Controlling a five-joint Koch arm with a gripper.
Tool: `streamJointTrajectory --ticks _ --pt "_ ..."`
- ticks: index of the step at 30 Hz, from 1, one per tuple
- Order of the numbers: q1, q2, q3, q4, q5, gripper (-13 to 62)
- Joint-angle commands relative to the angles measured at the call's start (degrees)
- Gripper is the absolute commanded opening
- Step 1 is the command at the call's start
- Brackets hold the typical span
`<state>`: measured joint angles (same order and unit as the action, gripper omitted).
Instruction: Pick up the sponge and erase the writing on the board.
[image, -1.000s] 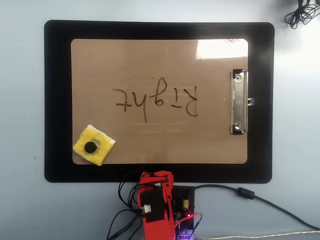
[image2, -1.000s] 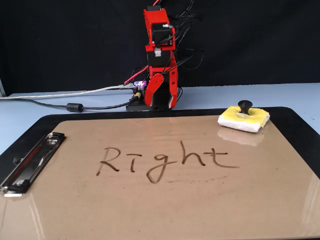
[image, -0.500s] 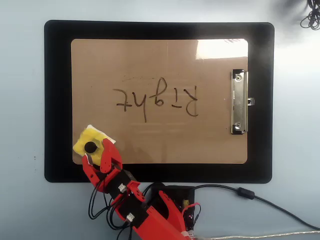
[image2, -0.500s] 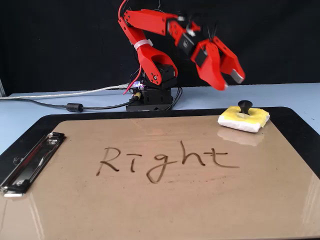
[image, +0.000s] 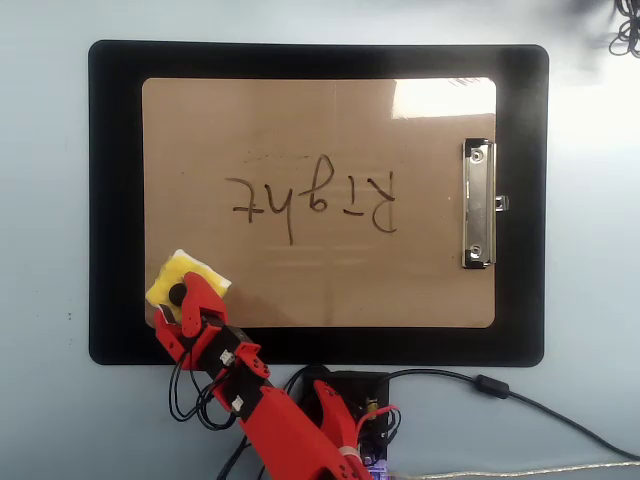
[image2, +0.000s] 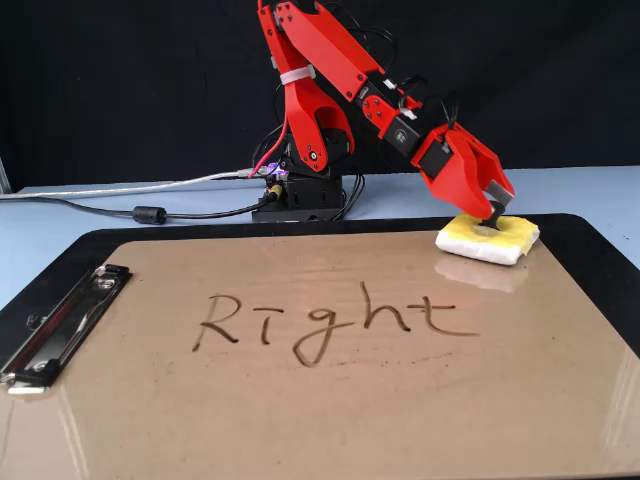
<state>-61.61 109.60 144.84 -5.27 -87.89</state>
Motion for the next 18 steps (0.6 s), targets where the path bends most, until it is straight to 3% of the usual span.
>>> streamJointTrajectory --ticks 1,8,15,18 --pt "-0.97 -0.53 -0.62 -4.92 -0.26 34.0" --pt "-0.7 -9.05 -1.41 -6.15 -0.26 34.1" --pt "-0.79 -9.4 -0.09 -15.29 -0.18 34.0" --pt "-0.26 -10.63 0.0 -15.12 0.09 28.5"
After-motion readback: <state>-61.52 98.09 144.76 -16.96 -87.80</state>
